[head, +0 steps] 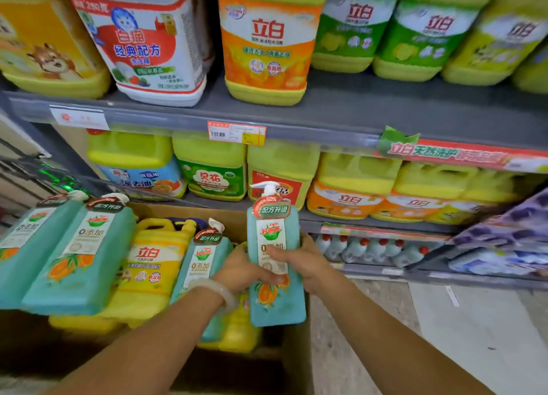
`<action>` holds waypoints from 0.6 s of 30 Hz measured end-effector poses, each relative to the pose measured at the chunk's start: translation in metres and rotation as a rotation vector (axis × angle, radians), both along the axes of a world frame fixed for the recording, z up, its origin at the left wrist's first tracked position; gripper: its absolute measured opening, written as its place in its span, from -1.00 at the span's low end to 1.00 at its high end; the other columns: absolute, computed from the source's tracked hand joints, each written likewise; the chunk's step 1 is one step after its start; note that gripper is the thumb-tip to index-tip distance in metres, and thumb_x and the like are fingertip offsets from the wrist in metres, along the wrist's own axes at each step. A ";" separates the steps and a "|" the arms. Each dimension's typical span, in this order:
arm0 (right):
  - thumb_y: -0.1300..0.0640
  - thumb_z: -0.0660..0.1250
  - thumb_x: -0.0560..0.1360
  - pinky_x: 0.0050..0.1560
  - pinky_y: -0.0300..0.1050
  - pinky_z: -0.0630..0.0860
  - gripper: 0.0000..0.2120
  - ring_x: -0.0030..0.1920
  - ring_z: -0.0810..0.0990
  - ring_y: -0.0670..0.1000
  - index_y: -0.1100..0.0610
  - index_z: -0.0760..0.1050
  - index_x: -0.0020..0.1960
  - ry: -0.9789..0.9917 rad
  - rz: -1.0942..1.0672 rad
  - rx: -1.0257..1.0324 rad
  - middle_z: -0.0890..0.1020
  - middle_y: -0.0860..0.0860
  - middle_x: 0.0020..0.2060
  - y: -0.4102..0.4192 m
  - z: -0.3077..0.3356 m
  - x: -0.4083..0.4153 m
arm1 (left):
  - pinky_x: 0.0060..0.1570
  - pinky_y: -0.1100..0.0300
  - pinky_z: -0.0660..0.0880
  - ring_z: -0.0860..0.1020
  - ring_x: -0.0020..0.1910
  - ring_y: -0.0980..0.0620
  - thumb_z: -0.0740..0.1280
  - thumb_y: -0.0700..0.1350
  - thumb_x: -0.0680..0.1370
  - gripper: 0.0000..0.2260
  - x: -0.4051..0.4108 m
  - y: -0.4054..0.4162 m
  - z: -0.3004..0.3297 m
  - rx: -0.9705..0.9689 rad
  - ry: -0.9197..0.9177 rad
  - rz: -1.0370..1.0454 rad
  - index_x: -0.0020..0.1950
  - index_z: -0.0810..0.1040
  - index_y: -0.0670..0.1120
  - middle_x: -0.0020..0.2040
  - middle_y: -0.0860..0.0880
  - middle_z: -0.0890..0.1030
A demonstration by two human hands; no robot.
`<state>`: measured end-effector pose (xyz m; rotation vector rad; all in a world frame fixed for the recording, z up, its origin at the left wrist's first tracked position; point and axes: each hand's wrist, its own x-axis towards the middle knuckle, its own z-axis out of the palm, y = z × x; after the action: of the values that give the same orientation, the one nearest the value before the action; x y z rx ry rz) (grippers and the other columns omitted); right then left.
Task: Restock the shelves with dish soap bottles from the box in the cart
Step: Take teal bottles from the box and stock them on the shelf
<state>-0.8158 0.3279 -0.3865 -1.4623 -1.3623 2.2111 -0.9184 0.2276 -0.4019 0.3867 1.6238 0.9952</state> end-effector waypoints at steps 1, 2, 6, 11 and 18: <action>0.32 0.51 0.32 -0.22 -0.01 0.63 -0.58 -0.16 0.66 0.08 0.21 0.42 0.11 0.031 -0.017 0.029 0.66 0.09 -0.05 0.002 0.011 0.006 | -0.22 0.20 0.61 0.68 -0.16 0.07 0.56 -0.40 0.22 -0.54 0.002 0.004 0.010 0.034 0.046 -0.009 0.04 0.59 -0.12 -0.07 -0.05 0.70; 0.30 0.53 0.31 -0.18 0.02 0.63 -0.52 -0.13 0.67 0.09 0.22 0.40 0.14 0.053 -0.033 0.055 0.66 0.09 -0.04 0.004 0.022 0.013 | -0.24 0.22 0.61 0.68 -0.18 0.10 0.59 -0.36 0.19 -0.53 0.005 0.007 0.022 0.057 0.091 -0.025 0.03 0.58 -0.11 -0.10 -0.03 0.70; 0.31 0.53 0.30 -0.05 0.13 0.61 -0.45 -0.04 0.66 0.15 0.24 0.37 0.21 0.162 -0.115 0.141 0.65 0.13 0.03 0.016 0.064 0.058 | -0.07 0.07 0.63 0.68 -0.08 0.06 0.67 -0.15 -0.02 -0.26 0.039 0.027 0.070 0.149 0.227 -0.082 0.13 0.55 -0.12 -0.02 -0.02 0.70; 0.33 0.56 0.25 0.02 0.23 0.59 -0.36 -0.01 0.67 0.17 0.20 0.37 0.25 0.241 -0.185 0.246 0.66 0.15 0.06 0.039 0.107 0.153 | -0.12 0.14 0.64 0.67 -0.10 0.09 0.65 -0.29 0.05 -0.24 0.130 0.058 0.120 0.287 0.305 -0.120 0.21 0.47 -0.16 0.05 -0.10 0.67; 0.32 0.57 0.23 0.05 0.17 0.60 -0.29 0.00 0.67 0.11 0.16 0.32 0.28 0.232 -0.317 0.405 0.66 0.10 0.04 0.068 0.147 0.337 | -0.06 0.13 0.63 0.66 -0.04 0.08 0.66 -0.13 -0.03 -0.11 0.297 0.111 0.147 0.440 0.367 -0.277 0.25 0.42 -0.14 0.07 -0.02 0.67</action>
<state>-0.4789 0.3958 -0.2398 -1.1441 -1.2986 1.7226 -0.6216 0.3384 -0.2552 1.1166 1.6027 1.1073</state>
